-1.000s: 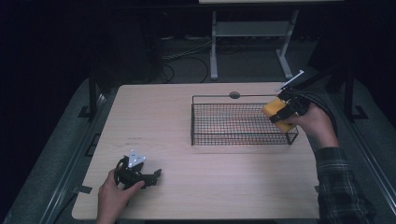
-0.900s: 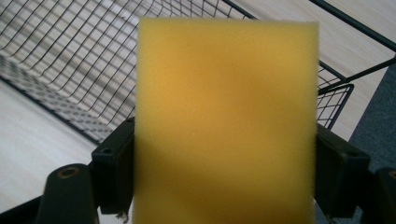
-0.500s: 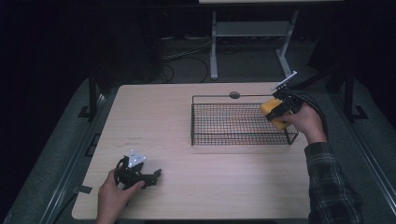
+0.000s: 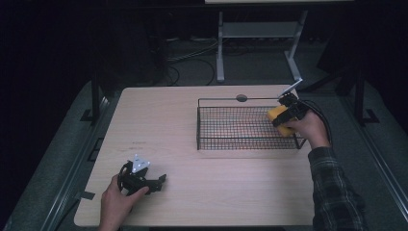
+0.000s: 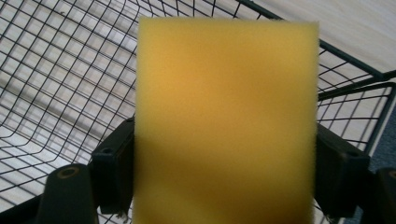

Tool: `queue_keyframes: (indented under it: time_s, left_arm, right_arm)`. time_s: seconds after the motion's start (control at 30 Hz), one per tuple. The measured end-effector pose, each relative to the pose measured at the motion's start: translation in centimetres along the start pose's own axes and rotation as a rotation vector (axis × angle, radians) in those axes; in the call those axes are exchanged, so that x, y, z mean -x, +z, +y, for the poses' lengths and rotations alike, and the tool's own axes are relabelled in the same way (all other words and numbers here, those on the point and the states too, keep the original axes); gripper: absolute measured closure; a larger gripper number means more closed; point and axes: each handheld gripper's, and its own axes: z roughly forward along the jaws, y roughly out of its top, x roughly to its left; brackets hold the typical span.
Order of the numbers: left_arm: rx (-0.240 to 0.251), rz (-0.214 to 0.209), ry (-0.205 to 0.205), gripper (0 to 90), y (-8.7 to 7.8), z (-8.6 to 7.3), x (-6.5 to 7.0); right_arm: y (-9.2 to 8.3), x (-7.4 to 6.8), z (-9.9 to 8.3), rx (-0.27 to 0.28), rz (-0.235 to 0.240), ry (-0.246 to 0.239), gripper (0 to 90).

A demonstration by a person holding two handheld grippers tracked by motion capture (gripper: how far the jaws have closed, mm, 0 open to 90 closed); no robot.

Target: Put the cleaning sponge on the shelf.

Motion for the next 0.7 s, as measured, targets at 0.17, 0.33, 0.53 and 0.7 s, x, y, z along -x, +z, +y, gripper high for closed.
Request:
queue_keyframes:
  time_s: [0.17, 0.33, 0.53, 0.7]
  left_arm:
    - [0.0, 0.0, 0.0, 13.0, 0.0, 0.0, 0.0]
    - [-0.001, 0.0, 0.001, 13.0, 0.0, 0.0, 0.0]
    - [0.0, 0.0, 0.001, 13.0, 0.0, 0.0, 0.0]
    - [0.0, 0.0, 0.0, 13.0, 0.0, 0.0, 0.0]
  right_arm:
    - [0.7, 0.1, -0.2, -0.014, 0.007, 0.005, 21.9]
    - [1.3, 0.0, -0.5, -0.025, 0.017, 0.008, 21.9]
    - [1.9, -0.1, -0.6, -0.04, 0.023, 0.004, 21.8]
    - [2.0, -0.2, -0.7, -0.041, 0.023, 0.0, 20.5]
